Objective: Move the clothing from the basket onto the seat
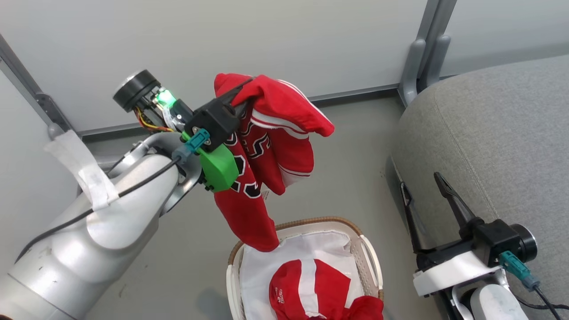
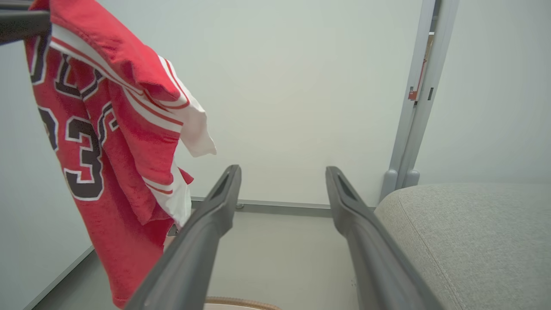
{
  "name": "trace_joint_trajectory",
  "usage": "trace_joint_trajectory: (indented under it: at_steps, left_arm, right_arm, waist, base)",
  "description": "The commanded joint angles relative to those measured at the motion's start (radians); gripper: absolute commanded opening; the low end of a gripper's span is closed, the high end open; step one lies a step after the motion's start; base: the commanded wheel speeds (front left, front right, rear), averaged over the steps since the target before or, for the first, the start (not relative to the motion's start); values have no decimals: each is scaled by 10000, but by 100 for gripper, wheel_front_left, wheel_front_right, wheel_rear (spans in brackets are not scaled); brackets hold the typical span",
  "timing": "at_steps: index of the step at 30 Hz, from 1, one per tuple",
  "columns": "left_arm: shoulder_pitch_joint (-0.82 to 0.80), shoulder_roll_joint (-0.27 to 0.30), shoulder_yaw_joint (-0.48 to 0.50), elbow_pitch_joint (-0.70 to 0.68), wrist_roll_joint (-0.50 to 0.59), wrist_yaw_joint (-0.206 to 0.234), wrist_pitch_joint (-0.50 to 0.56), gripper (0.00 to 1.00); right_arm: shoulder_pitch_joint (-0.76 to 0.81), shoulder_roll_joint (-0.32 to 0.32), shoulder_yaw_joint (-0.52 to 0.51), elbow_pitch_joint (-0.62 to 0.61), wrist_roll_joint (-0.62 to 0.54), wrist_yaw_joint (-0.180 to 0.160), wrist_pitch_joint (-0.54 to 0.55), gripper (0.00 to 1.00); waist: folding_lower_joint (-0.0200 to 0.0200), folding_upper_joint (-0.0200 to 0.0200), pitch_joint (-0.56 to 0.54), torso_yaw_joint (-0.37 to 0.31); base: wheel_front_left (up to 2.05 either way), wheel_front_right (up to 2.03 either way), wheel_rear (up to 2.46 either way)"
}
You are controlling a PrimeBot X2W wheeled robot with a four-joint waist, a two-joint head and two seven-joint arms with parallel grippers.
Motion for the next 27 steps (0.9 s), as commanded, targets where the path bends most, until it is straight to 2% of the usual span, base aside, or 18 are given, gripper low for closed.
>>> trace_joint_trajectory:
  at_steps: [1,15,27]
  left_arm:
    - [-166,121,83,-193,-136,72,117,0]
    - [-803,251,274,-1432,-334,144,730,0]
    - [-1122,-285,-29,-1903,-452,100,1031,0]
  right_arm:
    - [79,-37,122,-83,-152,-7,-23,100]
    - [-926,-38,2166,478,-46,-8,-25,100]
    - [-2672,-38,3437,2227,114,-8,-23,100]
  waist:
    - [1,108,-328,25]
    - [1,108,-390,221]
    - [1,108,-473,694]
  base:
    - [0,0,0]
    - [0,0,0]
    - [0,0,0]
